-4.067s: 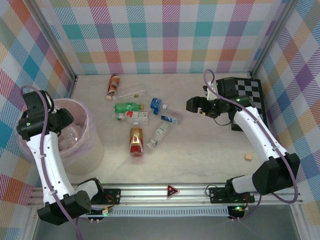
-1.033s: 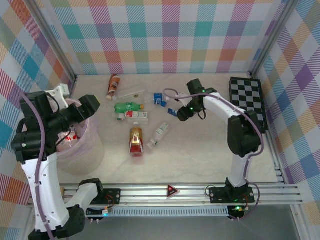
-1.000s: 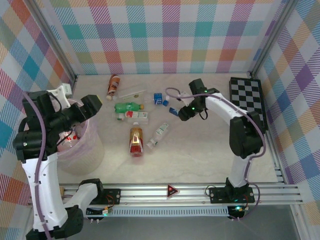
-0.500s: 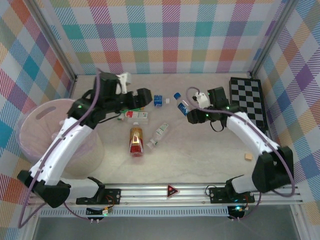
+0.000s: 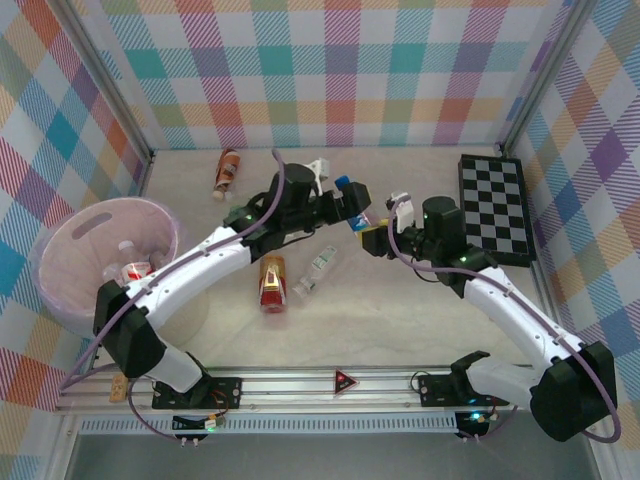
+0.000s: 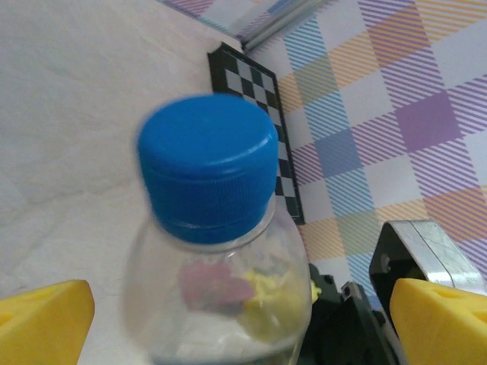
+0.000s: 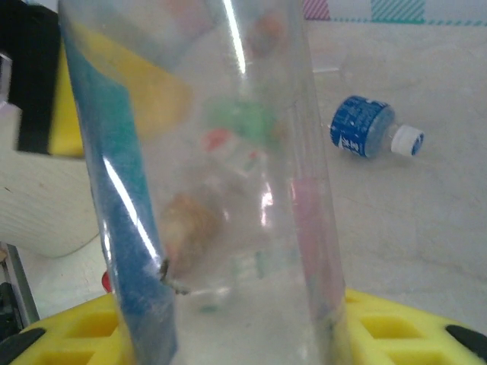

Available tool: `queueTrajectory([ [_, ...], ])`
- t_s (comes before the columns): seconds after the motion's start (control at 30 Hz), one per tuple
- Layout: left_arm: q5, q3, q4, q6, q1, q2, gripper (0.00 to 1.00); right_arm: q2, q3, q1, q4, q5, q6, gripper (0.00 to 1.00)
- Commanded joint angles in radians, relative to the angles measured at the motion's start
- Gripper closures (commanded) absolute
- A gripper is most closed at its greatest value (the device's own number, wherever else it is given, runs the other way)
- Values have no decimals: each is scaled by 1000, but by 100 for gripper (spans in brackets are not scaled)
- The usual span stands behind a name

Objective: Put the plastic bottles in the bin

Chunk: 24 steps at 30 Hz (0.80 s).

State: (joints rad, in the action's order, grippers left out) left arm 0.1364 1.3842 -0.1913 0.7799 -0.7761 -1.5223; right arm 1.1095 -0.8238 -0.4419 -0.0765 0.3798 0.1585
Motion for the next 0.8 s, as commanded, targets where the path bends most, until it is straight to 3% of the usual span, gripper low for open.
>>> queueTrajectory([
  [0.0,-15,-11,126,69,-22,-27,1,-26,21,-18,137,17,40,55],
  [0.1,-17,-10,140,79,-25,-38,6,-34,28,-26,163,16,47,55],
  [0.4,-8,0,142,88,-39,-61,40,-31,37,-31,190,-19,49,54],
  [0.47,-6,6,142,88,-38,-67,44,-24,31,-31,183,-16,43,53],
  [0.63,-4,29,129,80,-38,-81,49,-23,27,-31,170,-12,27,40],
  [0.77,-13,48,103,63,-38,-86,51,-38,13,-31,118,-28,-21,23],
])
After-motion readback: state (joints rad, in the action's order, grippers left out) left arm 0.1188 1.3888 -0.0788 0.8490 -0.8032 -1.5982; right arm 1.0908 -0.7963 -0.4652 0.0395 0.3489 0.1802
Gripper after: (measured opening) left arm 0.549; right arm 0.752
